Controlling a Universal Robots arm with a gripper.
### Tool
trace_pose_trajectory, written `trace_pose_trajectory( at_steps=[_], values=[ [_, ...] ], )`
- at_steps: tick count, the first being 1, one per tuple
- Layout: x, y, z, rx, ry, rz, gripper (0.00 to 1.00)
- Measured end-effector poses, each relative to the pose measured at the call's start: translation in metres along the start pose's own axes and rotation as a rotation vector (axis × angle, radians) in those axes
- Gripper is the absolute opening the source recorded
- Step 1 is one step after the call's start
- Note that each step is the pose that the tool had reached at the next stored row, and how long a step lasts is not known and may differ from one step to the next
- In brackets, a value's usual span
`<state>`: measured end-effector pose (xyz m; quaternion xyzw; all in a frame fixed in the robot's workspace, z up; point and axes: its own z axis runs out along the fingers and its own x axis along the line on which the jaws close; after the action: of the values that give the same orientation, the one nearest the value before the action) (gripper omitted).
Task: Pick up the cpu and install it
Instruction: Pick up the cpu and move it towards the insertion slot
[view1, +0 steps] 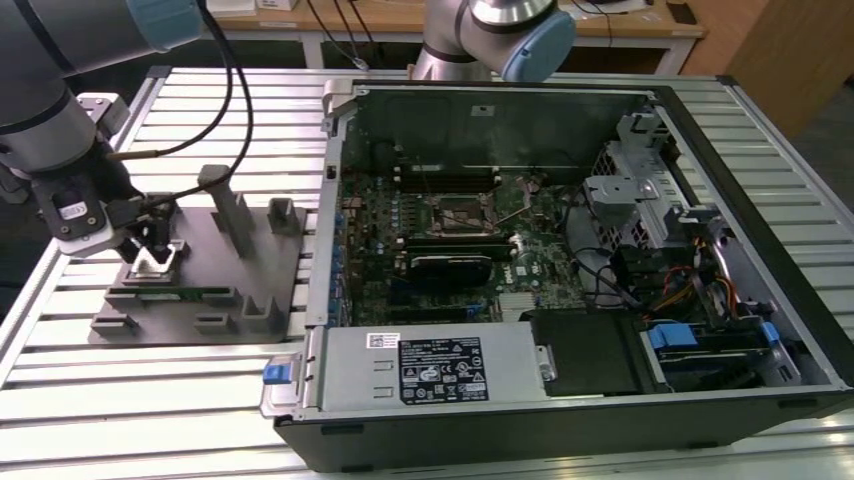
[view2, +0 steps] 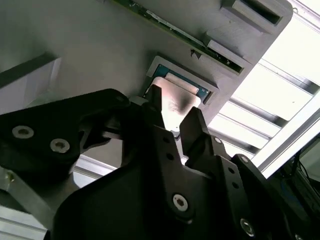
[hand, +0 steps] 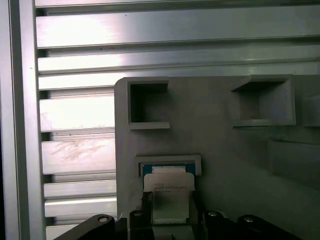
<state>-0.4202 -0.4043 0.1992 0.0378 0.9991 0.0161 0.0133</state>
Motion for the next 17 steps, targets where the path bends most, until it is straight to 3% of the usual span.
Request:
trace_pose_trajectory(
  at_steps=[2, 3, 5, 6, 10, 17],
  values=[
    [0.0001, 0.0000, 0.0000, 0.0000, 0.0001, 0.000, 0.47],
    [0.0001, 0.0000, 0.0000, 0.0000, 0.0000, 0.000, 0.47],
    [0.0002, 0.0000, 0.0000, 0.0000, 0.0000, 0.000, 0.58],
    [0.0002, 0.0000, 0.0000, 0.0000, 0.0001, 0.000, 0.58],
    [0.0004, 0.0000, 0.0000, 0.0000, 0.0000, 0.000, 0.76],
    [0.0006, -0.0001, 0.0008, -0.0001, -0.0003, 0.000, 0.76]
  ],
)
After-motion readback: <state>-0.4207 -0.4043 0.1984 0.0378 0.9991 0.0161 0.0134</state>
